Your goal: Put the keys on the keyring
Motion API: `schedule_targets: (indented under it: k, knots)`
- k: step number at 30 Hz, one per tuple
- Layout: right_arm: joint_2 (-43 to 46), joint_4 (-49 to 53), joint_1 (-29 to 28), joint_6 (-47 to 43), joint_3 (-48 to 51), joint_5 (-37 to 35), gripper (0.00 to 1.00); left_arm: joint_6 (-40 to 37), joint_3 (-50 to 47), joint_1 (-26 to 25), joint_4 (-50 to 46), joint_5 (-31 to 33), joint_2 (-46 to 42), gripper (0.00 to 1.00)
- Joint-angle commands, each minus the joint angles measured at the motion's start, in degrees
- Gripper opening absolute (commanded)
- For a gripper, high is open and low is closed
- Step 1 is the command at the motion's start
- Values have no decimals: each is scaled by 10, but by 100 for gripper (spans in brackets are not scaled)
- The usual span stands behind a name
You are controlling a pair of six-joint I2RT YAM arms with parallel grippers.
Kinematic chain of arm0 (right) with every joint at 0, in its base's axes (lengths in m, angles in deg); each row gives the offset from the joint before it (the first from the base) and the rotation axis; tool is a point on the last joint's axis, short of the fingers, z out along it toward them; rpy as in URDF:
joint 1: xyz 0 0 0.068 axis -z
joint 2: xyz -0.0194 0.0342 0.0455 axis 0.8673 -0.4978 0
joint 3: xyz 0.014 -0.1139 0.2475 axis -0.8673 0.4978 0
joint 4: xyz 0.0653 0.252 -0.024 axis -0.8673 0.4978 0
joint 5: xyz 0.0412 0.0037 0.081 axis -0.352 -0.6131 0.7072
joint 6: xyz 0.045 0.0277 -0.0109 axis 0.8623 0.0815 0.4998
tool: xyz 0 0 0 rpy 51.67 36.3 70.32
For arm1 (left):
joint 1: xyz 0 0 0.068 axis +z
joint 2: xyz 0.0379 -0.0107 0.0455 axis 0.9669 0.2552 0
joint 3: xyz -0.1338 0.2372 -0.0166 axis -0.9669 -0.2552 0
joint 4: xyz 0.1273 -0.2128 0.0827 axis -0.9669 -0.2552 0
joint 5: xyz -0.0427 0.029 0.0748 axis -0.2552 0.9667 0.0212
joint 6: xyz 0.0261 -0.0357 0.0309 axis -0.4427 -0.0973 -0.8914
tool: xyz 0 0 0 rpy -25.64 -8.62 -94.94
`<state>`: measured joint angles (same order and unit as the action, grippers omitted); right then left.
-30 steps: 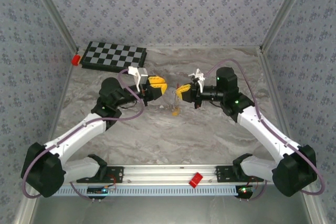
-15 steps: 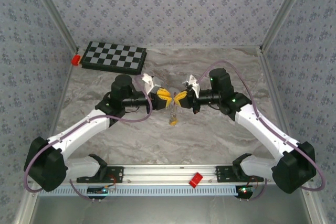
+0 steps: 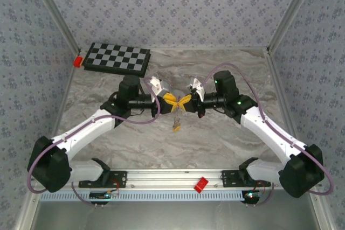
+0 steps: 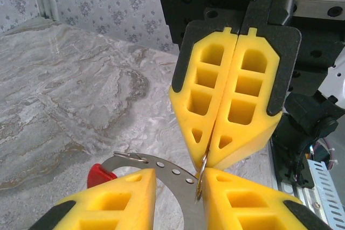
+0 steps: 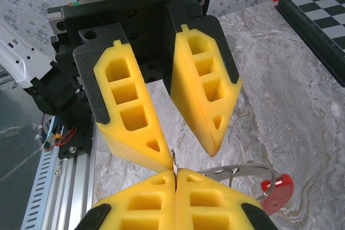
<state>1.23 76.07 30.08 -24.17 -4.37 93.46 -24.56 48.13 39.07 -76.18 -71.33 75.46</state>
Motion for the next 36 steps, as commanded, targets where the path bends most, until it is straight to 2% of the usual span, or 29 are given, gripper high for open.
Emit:
schedule_targets:
  k: [1, 6, 7, 9, 12, 22, 23, 25, 27, 29, 36]
  knots:
    - [-1, 1, -8, -7, -22, 18, 0, -13, 18, -6, 2, -15, 4, 27]
    - [-7, 3, -11, -9, -22, 18, 0, -11, 16, -10, 12, -21, 5, 23]
    - [-7, 3, -11, -10, -23, 19, 0, -12, 17, -10, 11, -24, 6, 20]
    - [-7, 4, -12, -11, -23, 19, 0, -14, 17, -11, 10, -28, 7, 8]
    - [-5, 4, -12, -12, -22, 17, 0, -13, 15, -11, 9, -26, 6, 0]
    - [-1, -18, 1, 10, -12, 10, 0, -12, 2, -8, 24, -26, -14, 0]
    - [1, -20, 2, 13, -11, 9, 2, -9, 0, -9, 29, -26, -15, 0]
    - [5, -26, 4, 18, -9, 2, 27, -3, -5, -8, 41, -24, -17, 0]
    - [13, -39, 11, 31, -3, 1, 29, 2, -9, -8, 55, -20, -20, 0]
    - [27, -73, 22, 61, 13, -3, 35, 16, -19, -8, 81, -12, -25, 0]
    - [75, -240, 63, 183, 89, 1, 38, 88, -67, -9, 239, 7, -38, 0]
